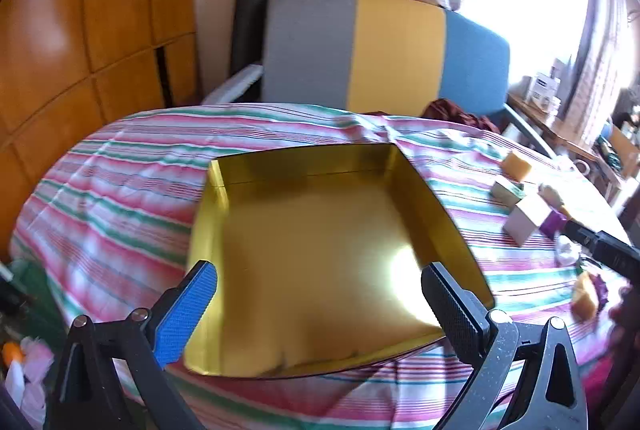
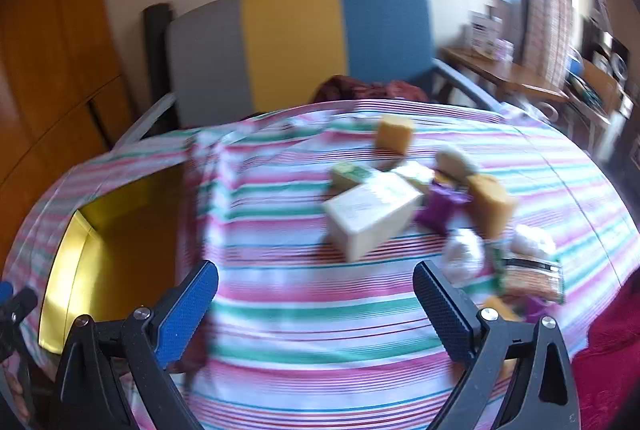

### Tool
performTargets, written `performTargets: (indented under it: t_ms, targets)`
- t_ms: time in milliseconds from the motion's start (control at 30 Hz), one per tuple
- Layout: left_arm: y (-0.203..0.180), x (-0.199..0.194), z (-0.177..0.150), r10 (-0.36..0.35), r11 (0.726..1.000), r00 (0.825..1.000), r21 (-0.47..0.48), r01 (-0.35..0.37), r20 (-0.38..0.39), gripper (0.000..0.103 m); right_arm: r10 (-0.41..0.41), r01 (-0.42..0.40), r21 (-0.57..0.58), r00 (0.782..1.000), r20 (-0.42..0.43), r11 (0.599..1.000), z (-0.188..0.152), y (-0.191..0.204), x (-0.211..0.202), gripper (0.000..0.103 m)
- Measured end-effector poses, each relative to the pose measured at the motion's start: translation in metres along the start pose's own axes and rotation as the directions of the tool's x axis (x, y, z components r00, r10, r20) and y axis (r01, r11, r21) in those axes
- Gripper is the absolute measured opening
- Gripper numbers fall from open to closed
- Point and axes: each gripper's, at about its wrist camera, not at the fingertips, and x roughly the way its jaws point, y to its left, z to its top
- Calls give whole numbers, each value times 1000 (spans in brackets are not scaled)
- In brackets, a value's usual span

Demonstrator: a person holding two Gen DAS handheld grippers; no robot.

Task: Organize objects
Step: 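Move the left tool from the gold tray toward the white box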

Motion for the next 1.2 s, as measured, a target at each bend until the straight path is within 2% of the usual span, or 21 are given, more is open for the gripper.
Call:
performTargets:
  t_ms: [133,267,400,467,567,667,767,867,933,1100,1200]
  targets:
    - [-25,10,12,-95,995,995,42,96,-22,103,-84,83,115,996,1,990,12,-58,-3,100]
    - [-61,22,24,-188,976,980,95,194,-69,103,-147,147,223,989,-13,964,13,-108,-2,100]
    - [-114,37,35,-257,943,961,189,273,-104,103,-127,125,331,992,-18,935,6,-142,1,100]
    - [-139,45,40,-276,922,955,251,295,-110,103,-105,105,368,994,-20,924,3,-148,5,100]
    - [-173,61,49,-311,896,941,289,337,-132,103,-74,76,400,997,-20,913,1,-155,7,100]
    - [-205,77,54,-321,873,939,345,344,-124,103,-53,52,434,999,-9,899,-2,-162,5,100]
    - [-236,102,55,-335,846,923,370,384,-191,103,-29,30,472,1000,-10,881,-4,-169,7,100]
    - [-265,124,54,-315,819,920,422,388,-234,103,-7,13,487,1000,-14,873,-5,-172,9,100]
    - [-277,133,53,-292,811,927,452,370,-235,103,5,3,492,1000,-16,871,-5,-173,12,100]
    - [-303,165,52,-263,790,918,479,382,-299,103,21,-5,497,999,-25,868,-5,-173,16,100]
    - [-315,173,51,-247,770,921,516,375,-300,103,28,-9,497,999,-30,868,-5,-173,18,100]
